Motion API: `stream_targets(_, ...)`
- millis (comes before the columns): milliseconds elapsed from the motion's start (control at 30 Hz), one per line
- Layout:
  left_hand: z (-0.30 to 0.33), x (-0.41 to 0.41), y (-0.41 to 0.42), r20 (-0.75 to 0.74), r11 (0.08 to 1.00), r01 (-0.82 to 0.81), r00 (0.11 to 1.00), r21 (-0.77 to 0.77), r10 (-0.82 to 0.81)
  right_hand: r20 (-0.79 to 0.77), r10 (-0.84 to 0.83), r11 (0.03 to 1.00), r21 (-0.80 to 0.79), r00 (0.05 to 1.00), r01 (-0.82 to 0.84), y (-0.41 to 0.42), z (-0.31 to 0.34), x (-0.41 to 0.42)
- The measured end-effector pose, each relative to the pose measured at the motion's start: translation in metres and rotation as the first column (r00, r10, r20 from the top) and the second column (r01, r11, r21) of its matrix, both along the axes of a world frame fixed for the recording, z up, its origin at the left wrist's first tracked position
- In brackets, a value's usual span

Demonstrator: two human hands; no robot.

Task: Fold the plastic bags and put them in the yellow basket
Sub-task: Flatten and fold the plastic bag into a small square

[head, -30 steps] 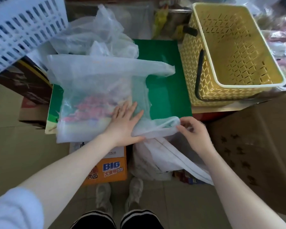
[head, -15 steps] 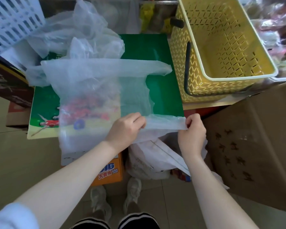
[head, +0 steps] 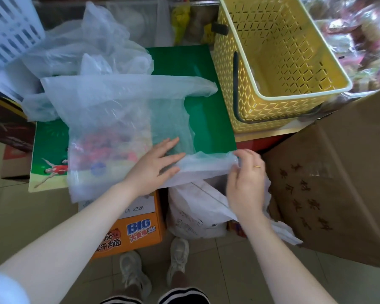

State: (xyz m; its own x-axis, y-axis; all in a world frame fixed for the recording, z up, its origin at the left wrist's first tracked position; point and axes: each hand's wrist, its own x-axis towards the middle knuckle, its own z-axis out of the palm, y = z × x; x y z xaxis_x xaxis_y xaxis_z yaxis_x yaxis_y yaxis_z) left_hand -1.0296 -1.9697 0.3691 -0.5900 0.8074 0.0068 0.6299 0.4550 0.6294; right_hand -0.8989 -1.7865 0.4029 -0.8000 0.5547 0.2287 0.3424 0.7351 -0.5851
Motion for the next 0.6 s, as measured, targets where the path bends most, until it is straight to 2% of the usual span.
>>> stream_targets(67, 0.008, -0.001, -0.005, 0.061, 0.992, -0.031, 0.998, 0.125, 0.023, 0.000, 0.275, 0.945, 0.184, 0.961, -0.270, -0.024, -0.001, -0.014)
stream_targets(133, 0.010, -0.005, -0.011, 0.024, 0.983, -0.114, 0.993, 0.141, 0.112, 0.109, 0.415, 0.871, 0.239, 0.903, -0.429, -0.043, -0.007, -0.028)
stream_targets(167, 0.008, -0.009, -0.015, -0.058, 0.982, -0.164, 0.984, 0.091, 0.169, 0.181, 0.439, 0.842, 0.260, 0.880, -0.473, -0.050, -0.011, -0.034)
stream_targets(233, 0.005, -0.017, -0.022, -0.223, 0.963, -0.235, 0.954, -0.134, 0.202, 0.338, 0.452, 0.778, 0.304, 0.825, -0.550, -0.053, -0.024, -0.041)
stream_targets(300, 0.000, -0.020, -0.032, -0.295, 0.871, -0.281, 0.941, -0.402, 0.167, 0.469, 0.446, 0.724, 0.311, 0.762, -0.615, -0.041, -0.037, -0.036)
stream_targets(333, -0.003, -0.021, -0.037, -0.314, 0.836, -0.291, 0.937, -0.466, 0.151, 0.518, 0.425, 0.718, 0.307, 0.743, -0.625, -0.030, -0.043, -0.029)
stream_targets(433, -0.007, -0.021, -0.046, -0.351, 0.801, -0.315, 0.926, -0.508, 0.141, 0.608, 0.322, 0.732, 0.327, 0.726, -0.598, 0.007, -0.049, -0.001)
stream_targets(500, -0.006, -0.021, -0.047, -0.342, 0.798, -0.297, 0.932, -0.524, 0.123, 0.631, 0.225, 0.801, 0.315, 0.742, -0.510, 0.023, -0.045, 0.011)
stream_targets(567, -0.003, -0.023, -0.049, -0.272, 0.847, -0.258, 0.952, -0.465, 0.140, 0.618, 0.166, 0.864, 0.285, 0.768, -0.416, 0.022, -0.035, 0.009)
stream_targets(600, 0.001, -0.024, -0.052, -0.193, 0.897, -0.250, 0.963, -0.363, 0.190, 0.586, 0.164, 0.878, 0.281, 0.793, -0.389, 0.015, -0.029, 0.003)
